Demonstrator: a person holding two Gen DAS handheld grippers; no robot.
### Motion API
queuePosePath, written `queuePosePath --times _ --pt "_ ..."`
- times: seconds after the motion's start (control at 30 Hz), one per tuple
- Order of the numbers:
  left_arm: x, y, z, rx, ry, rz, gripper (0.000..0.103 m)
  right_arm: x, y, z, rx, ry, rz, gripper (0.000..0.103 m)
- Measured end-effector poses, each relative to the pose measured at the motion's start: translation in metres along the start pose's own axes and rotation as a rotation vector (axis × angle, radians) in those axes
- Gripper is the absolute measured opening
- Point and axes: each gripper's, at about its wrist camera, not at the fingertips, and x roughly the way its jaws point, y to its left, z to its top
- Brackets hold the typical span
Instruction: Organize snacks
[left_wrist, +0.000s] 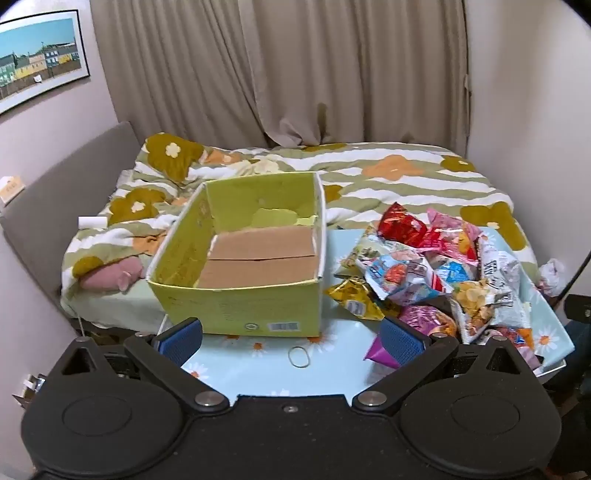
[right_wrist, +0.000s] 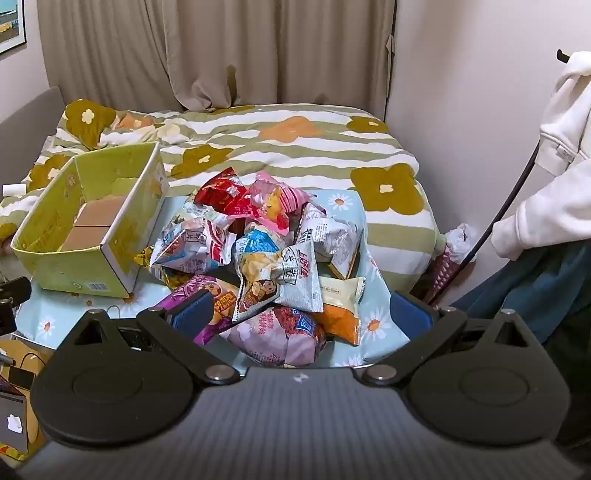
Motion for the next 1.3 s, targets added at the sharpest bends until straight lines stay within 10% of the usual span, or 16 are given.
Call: queuePosePath --times 1.3 --pt "0.008 -0.002 0.008 -0.003 0.015 -0.062 0.103 0.004 0.004 0.003 -0.013 -0.008 -0.01 0.103"
